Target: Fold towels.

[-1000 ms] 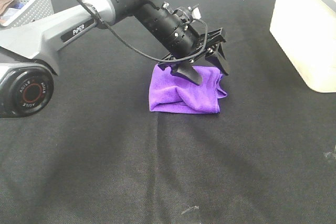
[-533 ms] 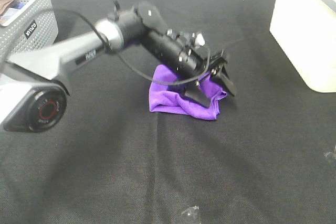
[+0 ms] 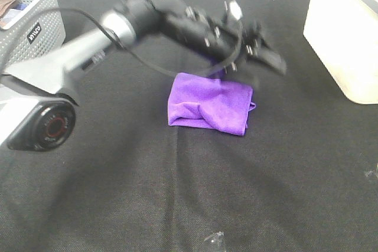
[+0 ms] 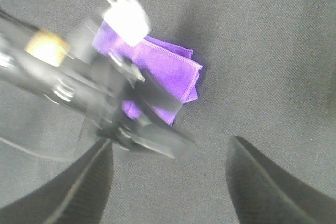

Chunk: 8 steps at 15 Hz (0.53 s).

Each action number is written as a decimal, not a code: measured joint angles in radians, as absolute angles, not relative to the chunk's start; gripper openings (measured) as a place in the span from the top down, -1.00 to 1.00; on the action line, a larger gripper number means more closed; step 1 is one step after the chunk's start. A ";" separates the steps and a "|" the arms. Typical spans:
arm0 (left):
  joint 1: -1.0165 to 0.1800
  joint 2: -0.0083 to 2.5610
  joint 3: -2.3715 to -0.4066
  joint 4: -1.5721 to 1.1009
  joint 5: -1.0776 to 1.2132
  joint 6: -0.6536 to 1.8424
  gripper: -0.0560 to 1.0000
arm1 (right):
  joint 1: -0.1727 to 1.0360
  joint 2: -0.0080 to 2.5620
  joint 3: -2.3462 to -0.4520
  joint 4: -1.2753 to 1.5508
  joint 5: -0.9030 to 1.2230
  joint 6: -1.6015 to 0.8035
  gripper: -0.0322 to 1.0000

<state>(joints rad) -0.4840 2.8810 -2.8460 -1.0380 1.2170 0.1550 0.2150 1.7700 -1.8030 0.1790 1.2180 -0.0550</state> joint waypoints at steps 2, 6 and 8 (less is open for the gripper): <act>-0.441 2.881 -2.936 -0.961 1.217 0.104 -0.38 | 0.215 1.729 -1.803 0.179 1.219 -0.055 -0.22; -0.345 2.787 -2.960 -0.511 1.217 0.045 -0.38 | 0.215 1.642 -1.803 0.179 1.220 -0.055 -0.22; -0.350 2.719 -2.960 -0.255 1.217 0.048 -0.38 | 0.215 1.619 -1.803 0.179 1.221 -0.053 -0.22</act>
